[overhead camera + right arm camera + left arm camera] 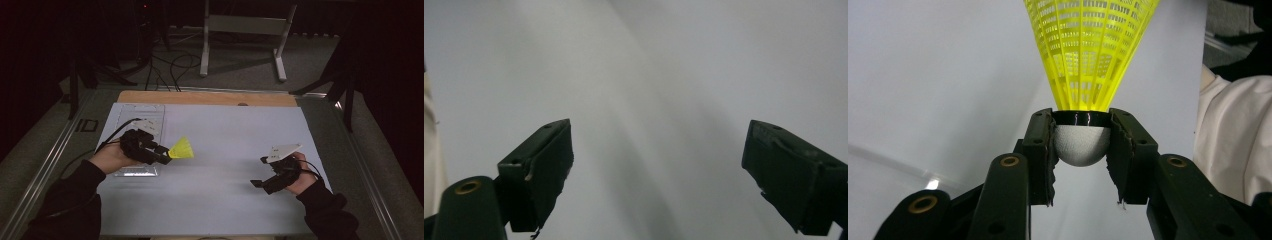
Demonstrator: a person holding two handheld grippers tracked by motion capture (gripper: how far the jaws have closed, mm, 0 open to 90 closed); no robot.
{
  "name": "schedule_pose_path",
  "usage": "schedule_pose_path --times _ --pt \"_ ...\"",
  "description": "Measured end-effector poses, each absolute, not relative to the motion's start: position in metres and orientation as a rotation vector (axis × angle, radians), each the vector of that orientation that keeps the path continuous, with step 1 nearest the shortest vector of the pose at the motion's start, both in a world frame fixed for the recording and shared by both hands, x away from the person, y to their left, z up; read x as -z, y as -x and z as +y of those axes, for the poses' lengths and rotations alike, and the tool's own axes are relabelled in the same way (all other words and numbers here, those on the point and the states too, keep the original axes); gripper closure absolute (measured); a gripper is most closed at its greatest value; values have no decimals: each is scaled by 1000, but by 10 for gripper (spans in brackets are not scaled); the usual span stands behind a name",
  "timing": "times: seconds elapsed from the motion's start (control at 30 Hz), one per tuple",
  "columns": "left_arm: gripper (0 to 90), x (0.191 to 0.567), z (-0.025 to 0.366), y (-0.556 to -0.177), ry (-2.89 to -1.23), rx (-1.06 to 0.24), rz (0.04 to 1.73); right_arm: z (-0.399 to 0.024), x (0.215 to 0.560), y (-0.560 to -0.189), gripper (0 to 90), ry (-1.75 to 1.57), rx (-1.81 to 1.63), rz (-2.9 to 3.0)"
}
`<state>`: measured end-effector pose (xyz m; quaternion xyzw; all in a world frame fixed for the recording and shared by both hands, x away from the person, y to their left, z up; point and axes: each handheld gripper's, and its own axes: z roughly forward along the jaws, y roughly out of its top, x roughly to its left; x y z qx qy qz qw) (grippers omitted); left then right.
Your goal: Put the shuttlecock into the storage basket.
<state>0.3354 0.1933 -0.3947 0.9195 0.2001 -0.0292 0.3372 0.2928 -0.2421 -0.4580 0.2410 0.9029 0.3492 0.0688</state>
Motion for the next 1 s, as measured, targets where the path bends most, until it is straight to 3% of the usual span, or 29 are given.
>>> schedule_pose_path --times 0.63,1.0 --pt "657 404 283 -334 -2299 -22 874 -267 488 -281 131 -846 -1109 2598" --pt "657 399 307 -335 -2249 -104 1049 -278 494 -277 145 -886 -1160 2571"
